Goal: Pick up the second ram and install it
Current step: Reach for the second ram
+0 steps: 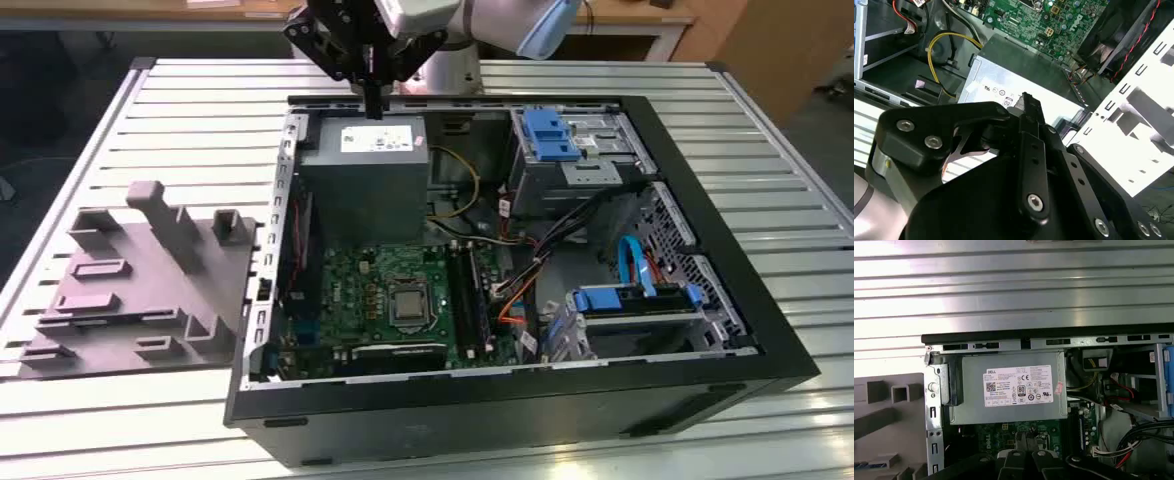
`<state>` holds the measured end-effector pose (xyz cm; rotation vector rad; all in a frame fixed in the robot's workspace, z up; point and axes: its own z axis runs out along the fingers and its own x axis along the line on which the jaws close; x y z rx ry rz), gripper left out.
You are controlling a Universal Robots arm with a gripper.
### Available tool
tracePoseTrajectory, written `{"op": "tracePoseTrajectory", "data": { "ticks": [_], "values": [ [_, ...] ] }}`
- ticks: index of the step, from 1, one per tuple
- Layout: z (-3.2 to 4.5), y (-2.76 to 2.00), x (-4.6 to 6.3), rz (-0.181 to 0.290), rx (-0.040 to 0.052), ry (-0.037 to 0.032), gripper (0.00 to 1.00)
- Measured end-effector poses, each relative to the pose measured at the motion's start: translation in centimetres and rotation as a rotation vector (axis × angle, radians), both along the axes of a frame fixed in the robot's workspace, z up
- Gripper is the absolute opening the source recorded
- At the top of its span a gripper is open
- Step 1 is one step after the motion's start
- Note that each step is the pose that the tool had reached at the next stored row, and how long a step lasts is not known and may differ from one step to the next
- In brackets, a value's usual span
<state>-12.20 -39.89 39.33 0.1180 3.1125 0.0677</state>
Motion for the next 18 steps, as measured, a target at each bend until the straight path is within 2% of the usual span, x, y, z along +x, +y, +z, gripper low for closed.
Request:
{"op": "tracePoseTrajectory", "data": {
  "ticks": [13,18],
  "values": [
    [0.00,0.00,-0.03,0.000,0.0000,0.0000,0.10],
    [0.00,0.00,-0.69,0.000,-0.0001,0.0000,0.10]
  ]
}}
